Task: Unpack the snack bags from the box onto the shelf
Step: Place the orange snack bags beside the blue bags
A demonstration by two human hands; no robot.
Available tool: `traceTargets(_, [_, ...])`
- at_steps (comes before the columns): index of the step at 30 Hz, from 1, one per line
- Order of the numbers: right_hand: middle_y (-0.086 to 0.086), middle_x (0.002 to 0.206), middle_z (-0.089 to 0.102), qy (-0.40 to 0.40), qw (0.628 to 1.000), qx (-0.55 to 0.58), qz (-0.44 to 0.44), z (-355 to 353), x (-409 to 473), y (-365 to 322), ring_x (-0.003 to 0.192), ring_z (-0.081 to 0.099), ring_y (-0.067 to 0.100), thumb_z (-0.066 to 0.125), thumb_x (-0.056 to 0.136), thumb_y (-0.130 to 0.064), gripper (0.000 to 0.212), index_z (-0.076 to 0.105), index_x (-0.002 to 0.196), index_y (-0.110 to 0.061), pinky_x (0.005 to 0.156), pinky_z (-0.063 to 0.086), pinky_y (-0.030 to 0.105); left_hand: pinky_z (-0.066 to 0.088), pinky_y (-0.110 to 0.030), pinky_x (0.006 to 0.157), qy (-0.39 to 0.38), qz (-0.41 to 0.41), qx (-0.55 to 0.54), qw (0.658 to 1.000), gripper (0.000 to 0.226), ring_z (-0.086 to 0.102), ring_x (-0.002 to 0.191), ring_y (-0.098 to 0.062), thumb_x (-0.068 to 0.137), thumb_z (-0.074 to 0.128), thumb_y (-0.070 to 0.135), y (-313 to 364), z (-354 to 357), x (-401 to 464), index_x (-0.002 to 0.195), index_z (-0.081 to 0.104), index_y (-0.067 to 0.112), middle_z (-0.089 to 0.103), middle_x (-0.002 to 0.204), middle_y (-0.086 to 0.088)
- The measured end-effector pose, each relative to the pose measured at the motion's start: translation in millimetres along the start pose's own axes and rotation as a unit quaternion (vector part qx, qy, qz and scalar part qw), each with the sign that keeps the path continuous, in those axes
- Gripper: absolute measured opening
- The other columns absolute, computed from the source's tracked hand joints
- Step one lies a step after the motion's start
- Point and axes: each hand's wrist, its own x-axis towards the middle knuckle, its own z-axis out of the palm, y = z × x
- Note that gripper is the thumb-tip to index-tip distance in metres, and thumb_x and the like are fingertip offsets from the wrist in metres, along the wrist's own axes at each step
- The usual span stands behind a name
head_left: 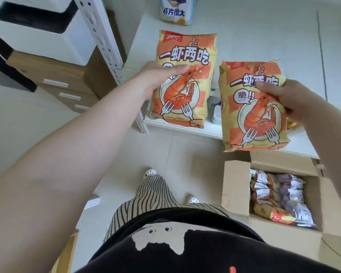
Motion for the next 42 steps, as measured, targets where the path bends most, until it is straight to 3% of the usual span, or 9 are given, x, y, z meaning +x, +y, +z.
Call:
traceTargets(4, [0.011, 0.105, 0.075, 0.034, 0.999, 0.013, 0.012, 6.7, 15.7, -17.0, 0.095, 0.071, 0.033, 0.092, 0.023, -0.064, 0.117, 0.064, 0.121, -0.007, 0.088, 0.056, 0.048, 0.054, -0.029, 0.072, -0.04, 0.014, 0.03, 0.999, 0.052, 0.071, 0.079, -0.012, 0.064, 0.083, 0.051, 21.5, -14.4, 36.1, 0.105, 0.067, 0.023, 0.074, 0.092, 0.007])
traceTargets(8, [0.009, 0.106, 0.074, 0.058, 0.998, 0.021, 0.016, 8.7, 22.5, -33.9, 0.093, 0.072, 0.03, 0.085, 0.05, -0.055, 0.09, 0.063, 0.123, -0.008, 0.086, 0.057, 0.046, 0.054, -0.025, 0.064, -0.08, 0.005, 0.043, 0.996, 0.047, 0.072, 0.069, -0.008, 0.065, 0.083, 0.051, 38.3, -17.0, 66.0, 0.101, 0.067, 0.024, 0.075, 0.085, 0.008])
traceTargets(14, [0.008, 0.105, 0.075, 0.089, 0.995, 0.029, 0.029, -10.4, 49.4, -47.7, 0.094, 0.072, 0.03, 0.082, 0.06, -0.051, 0.08, 0.061, 0.124, -0.008, 0.087, 0.056, 0.045, 0.054, -0.027, 0.063, -0.089, -0.003, 0.035, 0.995, 0.052, 0.071, 0.072, -0.012, 0.064, 0.084, 0.048, 61.0, 1.7, 113.4, 0.105, 0.066, 0.021, 0.073, 0.089, 0.005])
traceTargets(21, [0.01, 0.102, 0.075, 0.1, 0.993, 0.049, 0.035, -45.7, 102.7, -68.5, 0.086, 0.073, 0.026, 0.09, 0.036, -0.058, 0.1, 0.064, 0.117, -0.005, 0.084, 0.058, 0.042, 0.051, -0.032, 0.067, -0.102, -0.036, 0.021, 0.994, 0.056, 0.065, 0.077, -0.018, 0.068, 0.079, 0.053, 93.0, 34.2, 165.6, 0.107, 0.062, 0.017, 0.069, 0.095, 0.002])
traceTargets(23, [0.009, 0.097, 0.075, 0.098, 0.993, 0.05, 0.037, -52.5, 119.2, -73.5, 0.081, 0.073, 0.024, 0.088, 0.043, -0.054, 0.085, 0.065, 0.109, -0.006, 0.084, 0.059, 0.042, 0.048, -0.034, 0.075, -0.11, -0.039, 0.031, 0.993, 0.048, 0.063, 0.09, -0.022, 0.077, 0.073, 0.05, 101.5, 43.4, 176.9, 0.109, 0.057, 0.018, 0.066, 0.106, -0.001])
traceTargets(28, [0.009, 0.09, 0.076, 0.11, 0.992, 0.037, 0.058, -54.4, 156.7, -82.9, 0.079, 0.073, 0.024, 0.084, 0.065, -0.051, 0.057, 0.064, 0.098, -0.008, 0.087, 0.058, 0.043, 0.034, -0.046, 0.107, -0.097, -0.052, 0.049, 0.993, 0.077, 0.044, 0.132, -0.033, 0.078, 0.067, 0.058, 102.6, 59.0, 199.2, 0.138, 0.047, 0.014, 0.048, 0.144, -0.01])
traceTargets(32, [0.012, 0.107, 0.074, 0.089, 0.991, 0.077, 0.067, -50.3, 177.1, -80.0, 0.096, 0.072, 0.028, 0.086, 0.045, -0.066, 0.098, 0.063, 0.12, -0.006, 0.093, 0.055, 0.048, 0.046, -0.041, 0.094, -0.093, -0.047, 0.039, 0.994, 0.063, 0.058, 0.111, -0.026, 0.074, 0.076, 0.051, 91.4, 61.4, 211.0, 0.123, 0.054, 0.017, 0.06, 0.128, -0.005])
traceTargets(37, [0.012, 0.106, 0.073, 0.048, 0.994, 0.093, 0.031, -39.3, 171.8, -68.6, 0.084, 0.074, 0.023, 0.072, 0.085, -0.032, 0.031, 0.062, 0.106, -0.012, 0.073, 0.062, 0.039, 0.051, -0.037, 0.079, -0.01, -0.015, -0.027, 0.999, 0.057, 0.064, 0.095, -0.022, 0.067, 0.086, 0.037, 74.9, 64.0, 229.5, 0.108, 0.051, 0.018, 0.064, 0.102, 0.001])
traceTargets(42, [0.005, 0.091, 0.075, 0.154, 0.982, 0.086, 0.069, -31.8, 173.9, -52.8, 0.077, 0.074, 0.02, 0.083, 0.072, -0.039, 0.038, 0.066, 0.095, -0.015, 0.066, 0.061, 0.032, 0.052, -0.035, 0.081, 0.004, 0.004, -0.042, 0.999, 0.057, 0.065, 0.09, -0.017, 0.064, 0.087, 0.041, 70.1, 71.8, 238.6, 0.105, 0.054, 0.02, 0.066, 0.099, 0.006])
